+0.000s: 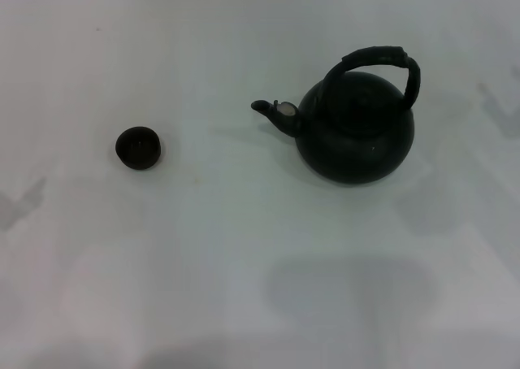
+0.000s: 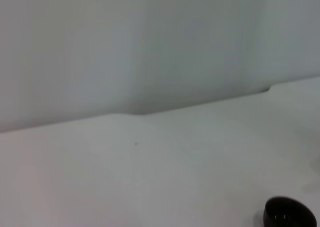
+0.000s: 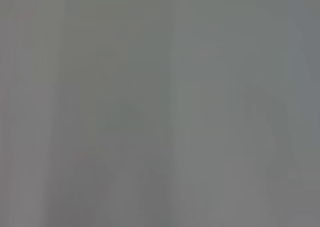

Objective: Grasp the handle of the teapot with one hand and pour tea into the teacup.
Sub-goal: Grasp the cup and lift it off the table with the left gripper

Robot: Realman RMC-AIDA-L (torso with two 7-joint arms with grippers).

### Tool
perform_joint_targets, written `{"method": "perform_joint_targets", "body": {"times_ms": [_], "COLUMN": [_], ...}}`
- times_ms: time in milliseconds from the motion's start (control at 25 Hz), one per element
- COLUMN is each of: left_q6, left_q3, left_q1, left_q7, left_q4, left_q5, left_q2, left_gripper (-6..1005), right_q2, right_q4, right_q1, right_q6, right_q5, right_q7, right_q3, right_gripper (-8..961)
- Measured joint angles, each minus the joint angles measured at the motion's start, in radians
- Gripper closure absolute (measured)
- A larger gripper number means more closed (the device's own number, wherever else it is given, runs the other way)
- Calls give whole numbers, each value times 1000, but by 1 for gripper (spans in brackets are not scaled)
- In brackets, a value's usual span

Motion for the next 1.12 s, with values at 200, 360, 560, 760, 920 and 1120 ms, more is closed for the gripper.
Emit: {"method": "perform_joint_targets", "body": {"times_ms": [200,360,560,760,920,1120], "left_q6": [2,18,33,39,39,31], "left_q3": [-2,-3,1,10,39,43], "left_q1": [-6,-3,-20,-52,-74,-111], "left_q7": [95,178,202,212,212,268], "left_q4": [-70,-110,-142,-172,-184,-228], "left_q5": [-100,-172,-183,-174,-143,-101], "left_q2": [4,3,4,2,4,3], "left_gripper": [136,134,132,130,129,130], "right_q2": [5,7,11,11,13,18], "right_q4": [11,52,129,206,253,294], "right_q1": [4,24,75,139,176,207], "right_q6": [-1,-1,-3,1,4,0], "right_q5": [-12,-13,-13,-12,-12,-12], "right_q7": [5,4,2,-11,-35,-50], "right_q3": [4,14,33,42,54,80], "right_gripper": [305,305,305,305,304,304]}}
